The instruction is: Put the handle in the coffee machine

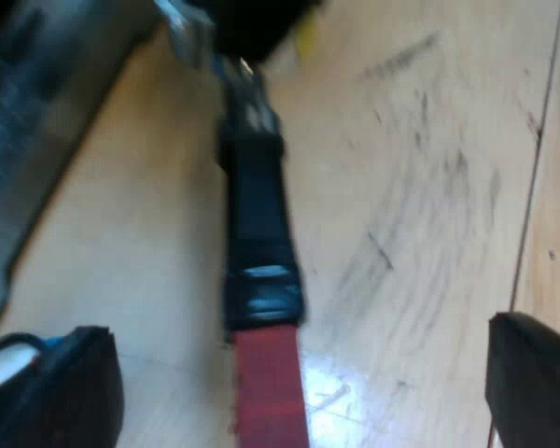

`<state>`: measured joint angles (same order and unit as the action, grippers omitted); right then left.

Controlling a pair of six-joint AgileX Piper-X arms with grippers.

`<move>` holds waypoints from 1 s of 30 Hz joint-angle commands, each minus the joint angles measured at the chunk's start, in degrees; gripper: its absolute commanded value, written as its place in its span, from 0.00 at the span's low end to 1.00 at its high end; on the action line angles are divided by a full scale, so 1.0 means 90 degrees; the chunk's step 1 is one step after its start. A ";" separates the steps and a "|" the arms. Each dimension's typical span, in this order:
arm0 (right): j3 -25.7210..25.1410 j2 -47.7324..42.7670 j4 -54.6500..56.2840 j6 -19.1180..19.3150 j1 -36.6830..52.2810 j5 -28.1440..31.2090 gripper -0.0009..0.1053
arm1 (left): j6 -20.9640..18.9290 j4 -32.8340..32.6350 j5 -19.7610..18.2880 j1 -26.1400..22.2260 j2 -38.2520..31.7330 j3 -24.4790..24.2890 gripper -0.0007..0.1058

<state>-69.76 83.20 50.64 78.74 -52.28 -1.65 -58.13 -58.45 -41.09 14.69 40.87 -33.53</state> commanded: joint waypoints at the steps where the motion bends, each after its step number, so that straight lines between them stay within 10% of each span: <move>1: -0.0285 -0.0102 -0.0030 0.0028 0.0009 -0.0035 0.01 | 0.0195 0.0065 -0.0074 0.0030 -0.0050 0.0117 0.76; 30: -0.0305 -0.0102 -0.0026 0.0028 0.0009 -0.0239 0.01 | 0.0308 0.1928 0.0199 0.0030 0.0015 0.1412 0.76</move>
<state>-71.55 83.20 51.07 78.62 -52.28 -3.15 -55.40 -41.72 -39.16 14.69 41.05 -20.71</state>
